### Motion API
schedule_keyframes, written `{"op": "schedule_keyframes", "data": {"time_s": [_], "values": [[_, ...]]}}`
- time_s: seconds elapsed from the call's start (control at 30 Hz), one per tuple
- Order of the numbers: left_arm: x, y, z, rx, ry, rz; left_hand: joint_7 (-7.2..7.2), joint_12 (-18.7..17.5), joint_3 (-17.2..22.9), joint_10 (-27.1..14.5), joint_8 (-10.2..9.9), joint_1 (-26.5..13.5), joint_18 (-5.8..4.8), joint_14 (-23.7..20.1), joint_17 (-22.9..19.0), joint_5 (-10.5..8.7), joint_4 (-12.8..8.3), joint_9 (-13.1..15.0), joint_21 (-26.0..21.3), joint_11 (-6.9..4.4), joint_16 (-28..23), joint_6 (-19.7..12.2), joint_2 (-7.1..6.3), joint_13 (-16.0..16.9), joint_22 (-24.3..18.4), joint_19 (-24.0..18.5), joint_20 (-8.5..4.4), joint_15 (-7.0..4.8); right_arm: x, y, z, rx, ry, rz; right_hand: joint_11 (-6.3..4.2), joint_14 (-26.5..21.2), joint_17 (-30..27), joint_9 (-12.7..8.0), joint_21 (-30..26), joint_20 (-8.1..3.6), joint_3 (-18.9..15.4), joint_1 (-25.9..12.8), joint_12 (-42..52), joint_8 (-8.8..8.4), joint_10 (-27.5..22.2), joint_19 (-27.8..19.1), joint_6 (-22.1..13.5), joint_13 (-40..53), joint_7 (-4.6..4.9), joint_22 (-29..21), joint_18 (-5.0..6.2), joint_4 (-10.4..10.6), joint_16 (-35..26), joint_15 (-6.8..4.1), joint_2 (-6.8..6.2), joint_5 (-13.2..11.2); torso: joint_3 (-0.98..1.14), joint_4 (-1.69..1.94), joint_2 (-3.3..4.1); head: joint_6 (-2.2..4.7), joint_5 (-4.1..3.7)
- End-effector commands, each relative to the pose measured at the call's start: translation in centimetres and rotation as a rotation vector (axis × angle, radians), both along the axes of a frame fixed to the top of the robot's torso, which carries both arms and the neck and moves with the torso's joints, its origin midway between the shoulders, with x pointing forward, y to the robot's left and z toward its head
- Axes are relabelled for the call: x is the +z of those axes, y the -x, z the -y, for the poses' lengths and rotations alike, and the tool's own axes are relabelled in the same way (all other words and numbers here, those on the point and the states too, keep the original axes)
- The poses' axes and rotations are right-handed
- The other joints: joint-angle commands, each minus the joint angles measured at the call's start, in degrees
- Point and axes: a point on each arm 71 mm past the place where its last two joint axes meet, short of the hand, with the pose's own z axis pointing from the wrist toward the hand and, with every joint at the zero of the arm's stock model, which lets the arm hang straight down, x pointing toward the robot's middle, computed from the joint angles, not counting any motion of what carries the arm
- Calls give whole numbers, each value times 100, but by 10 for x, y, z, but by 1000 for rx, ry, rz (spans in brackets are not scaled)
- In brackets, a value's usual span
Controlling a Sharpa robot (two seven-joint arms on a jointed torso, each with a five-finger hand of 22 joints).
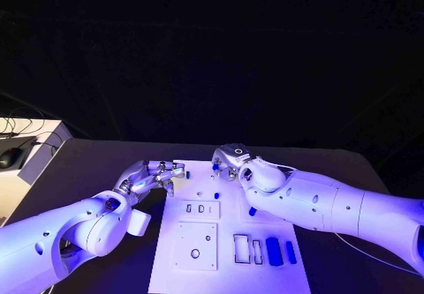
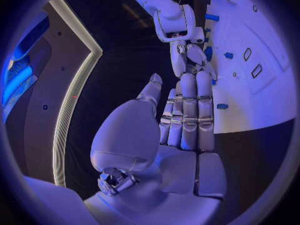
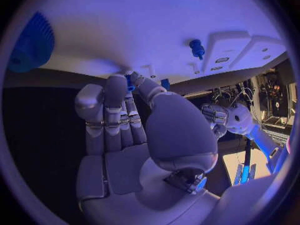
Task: Assemble the parts on the task board
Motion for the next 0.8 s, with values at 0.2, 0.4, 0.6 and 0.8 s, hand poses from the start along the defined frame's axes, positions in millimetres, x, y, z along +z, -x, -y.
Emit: {"op": "schedule_keyframes", "data": {"time_s": [0.2, 0.4, 0.6, 0.8], "values": [[1, 0, 2, -13, 7, 3, 2, 23, -42, -40, 21, 17, 96, -23, -12, 5, 0, 6, -51, 0, -36, -38, 37, -6, 13, 33, -4, 28, 2, 0, 2, 14, -26, 27, 106, 44, -109, -9, -936, 91, -911, 401, -6, 4, -620, -36, -676, 2, -139, 349, 217, 328, -311, 99, -165, 142, 1, 3, 4, 5, 14], [0, 0, 1, -10, 6, 3, 2, 23, -42, -40, 21, 17, 96, -23, -12, 5, 0, 6, -51, 0, -36, -38, 37, -6, 13, 33, -4, 28, 4, 4, 8, 16, -48, 32, 122, 68, -89, -9, -1317, 99, -959, 552, -13, -6, -692, 68, -691, -1, -173, 367, 234, 604, -395, 104, -302, 162, 6, 3, -4, 16, 25], [0, -1, 0, -8, 5, 3, 2, 21, -42, -44, 20, 25, 96, -24, -12, 5, -6, 6, -52, 1, -37, -44, 36, -6, 15, 34, -4, 29, 8, 11, 27, 8, -102, 7, 52, 80, -60, -6, -1284, 68, -966, 523, -17, 0, -368, 116, -533, -2, -58, 394, 202, 567, -382, 65, -208, 195, 8, -24, 1, 42, 18], [-1, -2, -1, -4, 4, 4, -1, 22, -41, -45, 23, 27, 95, -29, -13, 5, -10, 7, -55, 0, -39, -42, 39, -5, 17, 32, -3, 29, 17, 20, 61, -24, -181, -61, -165, 95, 26, -1, -863, -19, -770, 509, 107, 23, 742, 156, -267, 60, 106, 476, 100, 397, -260, -57, -80, 512, 23, -53, -9, 74, 3]]}}
